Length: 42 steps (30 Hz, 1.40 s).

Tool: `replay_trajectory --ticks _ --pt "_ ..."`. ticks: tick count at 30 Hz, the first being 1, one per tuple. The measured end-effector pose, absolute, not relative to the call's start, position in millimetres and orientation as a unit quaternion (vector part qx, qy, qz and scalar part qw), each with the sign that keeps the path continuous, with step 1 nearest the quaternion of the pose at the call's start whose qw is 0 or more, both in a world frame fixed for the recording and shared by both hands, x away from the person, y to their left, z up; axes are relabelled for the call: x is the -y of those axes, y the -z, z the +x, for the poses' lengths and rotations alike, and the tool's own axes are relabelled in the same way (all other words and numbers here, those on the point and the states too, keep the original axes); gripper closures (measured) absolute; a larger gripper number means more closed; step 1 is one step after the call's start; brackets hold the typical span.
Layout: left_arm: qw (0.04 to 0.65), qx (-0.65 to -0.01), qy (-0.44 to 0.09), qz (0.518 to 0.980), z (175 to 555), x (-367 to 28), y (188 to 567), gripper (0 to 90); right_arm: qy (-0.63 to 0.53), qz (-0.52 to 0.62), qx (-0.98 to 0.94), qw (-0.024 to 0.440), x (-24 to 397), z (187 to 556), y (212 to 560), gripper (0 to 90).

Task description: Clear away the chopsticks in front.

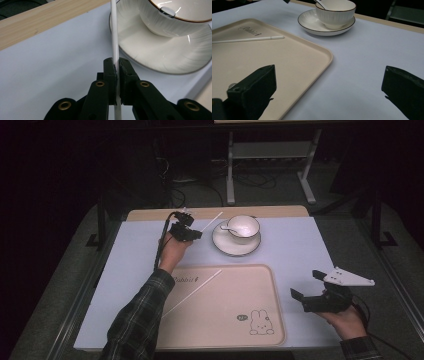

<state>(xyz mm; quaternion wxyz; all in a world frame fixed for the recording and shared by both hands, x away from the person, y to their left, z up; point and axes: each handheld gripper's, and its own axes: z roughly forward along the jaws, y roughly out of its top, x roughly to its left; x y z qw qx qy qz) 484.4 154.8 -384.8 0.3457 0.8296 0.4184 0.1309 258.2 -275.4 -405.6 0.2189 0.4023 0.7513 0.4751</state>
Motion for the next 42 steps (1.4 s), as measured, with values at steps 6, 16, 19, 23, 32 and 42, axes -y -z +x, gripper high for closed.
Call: replay_trajectory --ticks 6,16,19,23,32,42 --pt "0.363 -0.414 -0.13 0.825 454.9 -182.6 372.5 85.1 -0.475 0.403 -0.751 0.219 274.7 257.8 405.4 0.0" --pt "0.382 -0.406 -0.112 0.823 388.9 -209.7 370.5 85.1 -0.475 0.401 -0.752 0.221 273.0 257.2 404.8 0.0" --pt "0.384 -0.406 -0.108 0.822 367.6 -214.9 374.6 85.1 -0.474 0.401 -0.752 0.221 272.8 257.3 404.7 0.0" --pt "0.386 -0.407 -0.093 0.823 344.9 -218.3 380.1 85.1 -0.474 0.401 -0.752 0.221 272.5 257.4 404.6 0.0" --pt "0.376 -0.397 -0.06 0.835 301.6 -211.7 394.7 85.1 -0.472 0.398 -0.755 0.221 271.8 257.9 405.0 0.0" --pt "0.335 -0.372 -0.045 0.865 299.5 -182.6 414.8 85.0 -0.472 0.397 -0.755 0.221 271.2 259.0 404.9 0.0"
